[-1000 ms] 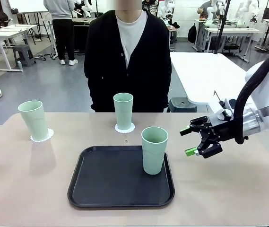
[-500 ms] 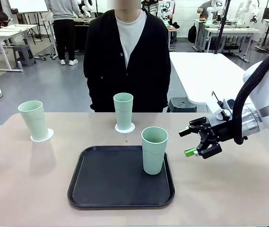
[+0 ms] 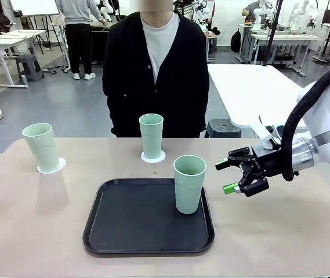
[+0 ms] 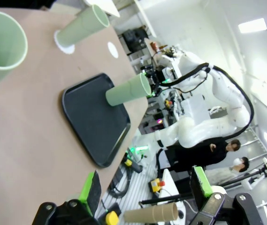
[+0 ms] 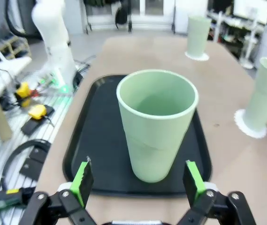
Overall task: Place coasters on the table and set cups on them.
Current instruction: Take one Reusable plastic cup from the Flat Tray and place it on a coaster set by the human.
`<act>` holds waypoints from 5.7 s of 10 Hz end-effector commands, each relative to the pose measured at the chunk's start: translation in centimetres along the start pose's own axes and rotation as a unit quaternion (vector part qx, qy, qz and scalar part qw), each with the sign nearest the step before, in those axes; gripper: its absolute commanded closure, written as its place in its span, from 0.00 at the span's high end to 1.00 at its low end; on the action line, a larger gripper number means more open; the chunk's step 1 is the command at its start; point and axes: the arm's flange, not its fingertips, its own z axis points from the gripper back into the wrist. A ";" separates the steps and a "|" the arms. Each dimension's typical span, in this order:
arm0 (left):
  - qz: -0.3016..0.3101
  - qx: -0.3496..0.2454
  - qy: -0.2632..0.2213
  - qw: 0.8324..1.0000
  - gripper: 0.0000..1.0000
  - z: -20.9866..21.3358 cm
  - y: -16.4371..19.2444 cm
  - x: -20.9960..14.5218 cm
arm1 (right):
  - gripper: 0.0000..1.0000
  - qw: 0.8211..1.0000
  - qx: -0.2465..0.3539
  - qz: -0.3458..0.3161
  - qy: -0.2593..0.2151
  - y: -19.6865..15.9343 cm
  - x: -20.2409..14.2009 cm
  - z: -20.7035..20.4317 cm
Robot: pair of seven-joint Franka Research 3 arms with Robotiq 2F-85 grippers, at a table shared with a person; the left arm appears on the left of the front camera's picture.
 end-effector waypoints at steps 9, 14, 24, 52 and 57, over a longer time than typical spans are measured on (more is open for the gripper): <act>0.001 0.000 -0.008 1.000 1.00 0.0 -0.2 0.1 | 1.00 0.998 0.008 0.047 -0.030 -2.5 -1.9 -5.9; 0.001 0.000 -0.008 1.000 1.00 0.0 -0.2 0.1 | 1.00 0.999 0.016 0.044 -0.024 -3.3 -2.4 -7.4; 0.001 0.000 -0.008 1.000 1.00 0.0 -0.2 0.1 | 0.85 0.997 0.036 0.045 -0.054 -4.2 -2.3 -9.7; 0.001 0.000 -0.008 1.000 1.00 0.0 -0.2 0.1 | 0.85 0.982 -0.154 -0.100 -0.042 -7.5 6.5 25.6; 0.001 0.000 -0.008 1.000 1.00 0.0 -0.2 0.1 | 0.85 0.978 -0.171 -0.113 -0.041 -7.6 6.1 27.3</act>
